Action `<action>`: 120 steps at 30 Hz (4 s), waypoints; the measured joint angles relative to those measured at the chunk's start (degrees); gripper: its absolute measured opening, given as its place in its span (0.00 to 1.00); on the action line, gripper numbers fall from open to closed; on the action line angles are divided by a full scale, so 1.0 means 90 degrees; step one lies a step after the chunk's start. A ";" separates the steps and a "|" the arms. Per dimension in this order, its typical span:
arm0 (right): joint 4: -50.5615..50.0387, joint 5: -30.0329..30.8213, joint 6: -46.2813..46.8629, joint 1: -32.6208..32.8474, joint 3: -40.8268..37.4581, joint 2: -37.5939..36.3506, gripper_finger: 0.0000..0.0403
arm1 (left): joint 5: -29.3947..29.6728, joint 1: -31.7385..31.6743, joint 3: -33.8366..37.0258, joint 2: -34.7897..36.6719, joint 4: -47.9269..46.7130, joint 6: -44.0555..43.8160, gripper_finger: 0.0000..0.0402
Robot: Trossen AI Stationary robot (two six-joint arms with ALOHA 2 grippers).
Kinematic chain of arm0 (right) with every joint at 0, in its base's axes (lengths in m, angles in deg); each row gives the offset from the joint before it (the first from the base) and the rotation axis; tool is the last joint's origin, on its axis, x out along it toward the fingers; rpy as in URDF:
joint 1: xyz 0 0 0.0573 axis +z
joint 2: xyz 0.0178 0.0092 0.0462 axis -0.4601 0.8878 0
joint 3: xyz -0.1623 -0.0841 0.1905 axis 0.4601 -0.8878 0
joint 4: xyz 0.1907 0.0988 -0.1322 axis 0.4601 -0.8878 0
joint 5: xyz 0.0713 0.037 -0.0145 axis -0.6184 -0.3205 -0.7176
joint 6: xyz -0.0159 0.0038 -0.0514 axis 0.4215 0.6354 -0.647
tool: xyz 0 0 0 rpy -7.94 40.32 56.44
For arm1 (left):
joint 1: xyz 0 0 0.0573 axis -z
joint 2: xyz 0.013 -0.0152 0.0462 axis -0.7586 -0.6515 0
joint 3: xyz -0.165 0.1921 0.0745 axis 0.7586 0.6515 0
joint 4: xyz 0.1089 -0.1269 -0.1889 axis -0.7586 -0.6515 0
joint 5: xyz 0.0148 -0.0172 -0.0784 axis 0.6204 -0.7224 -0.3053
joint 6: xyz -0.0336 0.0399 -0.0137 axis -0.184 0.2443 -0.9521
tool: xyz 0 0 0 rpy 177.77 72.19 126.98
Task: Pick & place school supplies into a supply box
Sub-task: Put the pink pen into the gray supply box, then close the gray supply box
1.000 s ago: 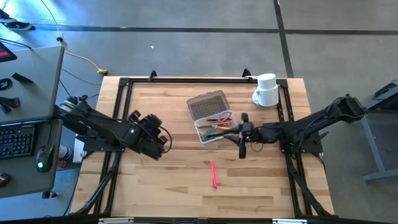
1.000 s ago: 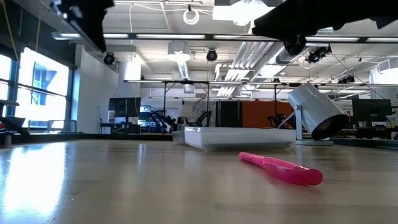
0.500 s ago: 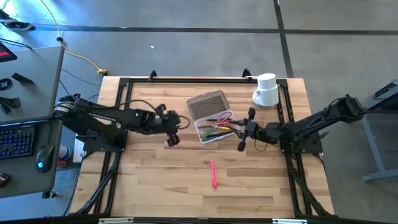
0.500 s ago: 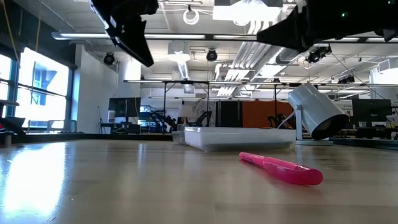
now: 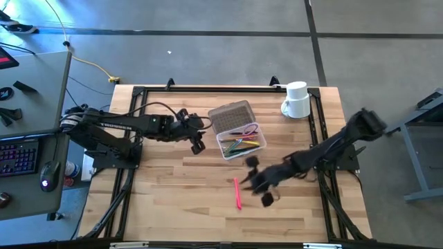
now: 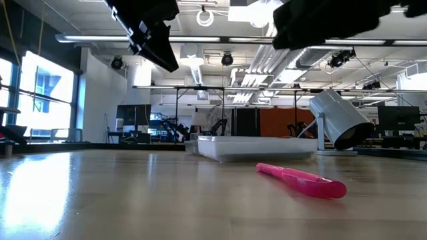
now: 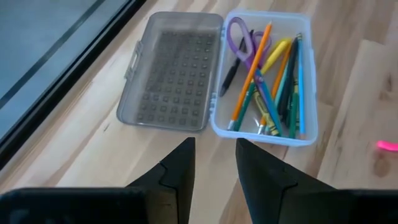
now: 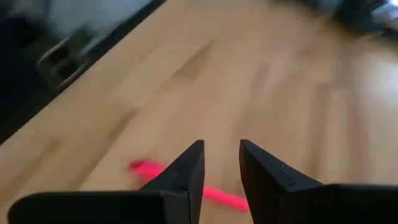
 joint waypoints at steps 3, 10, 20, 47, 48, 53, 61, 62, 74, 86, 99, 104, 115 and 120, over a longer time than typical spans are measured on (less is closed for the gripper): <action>-0.0937 -0.0874 -0.0095 0.0009 0.0847 0.0785 0.22 | -0.0030 0.0001 0.0000 0.0000 -0.0021 0.0001 0.37; -0.3258 -0.1494 -0.1036 -0.0033 0.2546 0.2338 0.22 | -0.0225 0.0001 0.0000 0.0000 -0.0030 0.0001 0.37; -0.4590 -0.1318 -0.2296 -0.0239 0.3713 0.3484 0.22 | -0.0227 0.0001 0.0000 0.0000 -0.0059 0.0001 0.37; -0.3961 -0.0791 -0.1492 -0.0457 0.2935 0.3367 0.04 | -0.0645 0.0001 0.0000 0.0000 -0.0049 -0.0193 0.37; -0.3940 -0.0671 -0.1478 -0.0416 0.2939 0.3334 0.05 | -0.0642 0.0001 0.0000 0.0000 -0.0045 -0.0193 0.37; -0.4159 0.0915 -0.1487 -0.0344 0.2937 0.2768 0.05 | -0.0642 0.0001 0.0000 0.0000 -0.0008 -0.0193 0.37; -0.4430 0.2567 -0.1385 -0.1143 0.2958 0.1797 0.05 | -0.0632 0.0001 0.0000 0.0000 -0.0006 -0.0190 0.37; -0.4415 0.2371 -0.1268 -0.1362 0.2964 0.1778 0.07 | -0.0628 0.0001 0.0000 0.0000 -0.0001 -0.0186 0.37; -0.2583 -0.0322 -0.1189 -0.3215 0.1447 0.1806 0.15 | -0.0616 0.0001 0.0000 0.0000 -0.0003 -0.0166 0.37; -0.2987 0.0500 -0.1368 -0.2888 0.2041 0.1747 0.39 | -0.0672 0.0001 0.0000 0.0000 -0.0246 -0.0167 0.37; -0.5009 0.1202 0.1640 -0.2267 0.2596 0.1349 0.33 | -0.0013 0.0003 -0.0006 -0.0080 0.0391 -0.0833 0.37; -0.5291 0.1245 0.2700 -0.1952 0.2591 0.1284 0.17 | 0.1016 -0.0017 0.0007 -0.0200 0.0397 -0.0838 0.37; -0.5369 0.1798 0.4838 -0.0848 0.2584 0.1817 0.02 | -0.0126 -0.1966 0.0000 -0.1053 0.0777 -0.0782 0.04; -0.5473 0.2106 0.5037 -0.0466 0.2576 0.2190 0.01 | -0.1430 -0.2902 0.0002 -0.2011 0.1556 -0.0810 0.09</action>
